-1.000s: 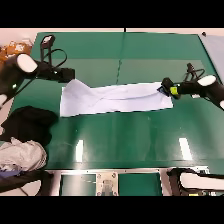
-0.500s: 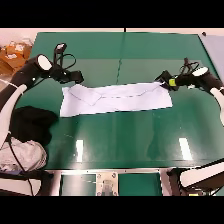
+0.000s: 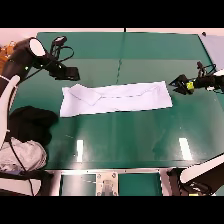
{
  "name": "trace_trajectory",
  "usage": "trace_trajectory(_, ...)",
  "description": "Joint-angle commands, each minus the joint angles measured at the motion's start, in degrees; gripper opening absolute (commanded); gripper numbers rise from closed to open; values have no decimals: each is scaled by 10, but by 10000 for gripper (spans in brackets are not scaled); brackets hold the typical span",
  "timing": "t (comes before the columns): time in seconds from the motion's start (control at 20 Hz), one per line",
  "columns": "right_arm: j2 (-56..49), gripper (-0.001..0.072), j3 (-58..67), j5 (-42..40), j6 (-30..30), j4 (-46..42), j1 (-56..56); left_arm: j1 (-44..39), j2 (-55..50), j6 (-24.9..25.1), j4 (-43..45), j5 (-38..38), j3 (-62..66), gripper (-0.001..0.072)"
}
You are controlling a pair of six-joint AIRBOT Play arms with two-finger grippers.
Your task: Fold the shirts.
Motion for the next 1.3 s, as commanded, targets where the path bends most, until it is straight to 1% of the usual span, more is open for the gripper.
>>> trace_trajectory(0.0, -26, 537, 5, 37, -29, -2, -16, 15, -7, -23, 57, -22, 6, 371)
trace_trajectory(0.05, -26, 538, 5, 37, -31, -2, -15, 31, -15, -32, 40, -23, 6, 371)
trace_trajectory(0.1, -26, 538, 5, 37, -38, -2, -15, 53, -27, -35, 5, -31, 6, 371)
trace_trajectory(0.15, -26, 538, 5, 38, -39, -2, -15, 80, -42, -34, -54, -44, 6, 372)
trace_trajectory(0.2, -27, 537, 5, 41, -39, -2, -15, 103, -57, -19, -118, -53, 6, 372)
trace_trajectory(0.25, -27, 537, 5, 42, -39, -2, -15, 117, -68, -7, -163, -57, 6, 371)
trace_trajectory(0.3, -27, 537, 5, 44, -39, -2, -15, 121, -78, 3, -180, -54, 6, 371)
trace_trajectory(0.4, -26, 537, 5, 46, -39, -2, -13, 116, -95, 5, -163, -46, 5, 372)
trace_trajectory(0.6, -26, 537, 5, 57, -39, -2, -11, 111, -137, 1, -161, -49, 5, 372)
trace_trajectory(0.75, -27, 537, 5, 67, -39, -2, -10, 111, -143, 1, -133, -59, 3, 372)
trace_trajectory(0.85, -27, 537, 5, 76, -40, -2, -8, 111, -143, -11, -127, -61, 3, 372)
trace_trajectory(1.05, -27, 537, 5, 76, -56, -2, 4, 111, -146, -14, -130, -41, 3, 371)
trace_trajectory(1.15, -27, 537, 5, 76, -66, -2, 8, 111, -158, -14, -154, -42, 2, 371)
trace_trajectory(1.25, -27, 535, 5, 76, -67, -2, 8, 111, -162, -13, -173, -12, 0, 370)
